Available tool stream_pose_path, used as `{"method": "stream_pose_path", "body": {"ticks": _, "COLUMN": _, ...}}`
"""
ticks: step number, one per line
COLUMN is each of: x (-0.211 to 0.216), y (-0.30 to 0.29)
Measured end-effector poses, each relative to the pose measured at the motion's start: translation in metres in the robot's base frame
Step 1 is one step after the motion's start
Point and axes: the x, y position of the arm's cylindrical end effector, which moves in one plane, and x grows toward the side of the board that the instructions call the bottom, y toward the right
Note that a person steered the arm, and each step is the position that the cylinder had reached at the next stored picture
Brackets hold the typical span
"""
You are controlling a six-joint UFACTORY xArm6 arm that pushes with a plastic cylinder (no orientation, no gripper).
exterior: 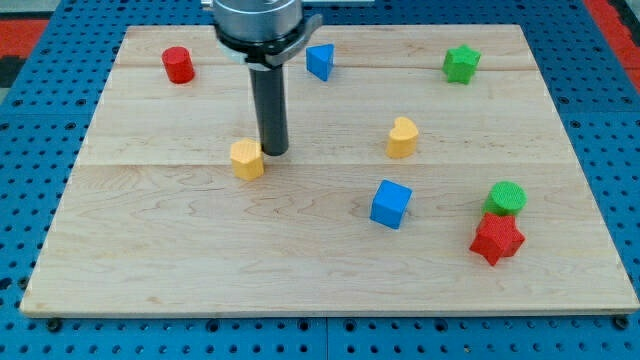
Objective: Push the green circle towards the bottom of the green star
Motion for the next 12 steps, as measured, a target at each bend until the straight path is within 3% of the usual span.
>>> {"method": "stream_pose_path", "body": {"ticks": 2, "x": 0.001, "y": 0.000}}
{"method": "stream_pose_path", "body": {"ticks": 4, "x": 0.032, "y": -0.007}}
{"method": "stream_pose_path", "body": {"ticks": 8, "x": 0.031, "y": -0.089}}
{"method": "stream_pose_path", "body": {"ticks": 10, "x": 0.031, "y": -0.038}}
{"method": "stream_pose_path", "body": {"ticks": 12, "x": 0.031, "y": -0.026}}
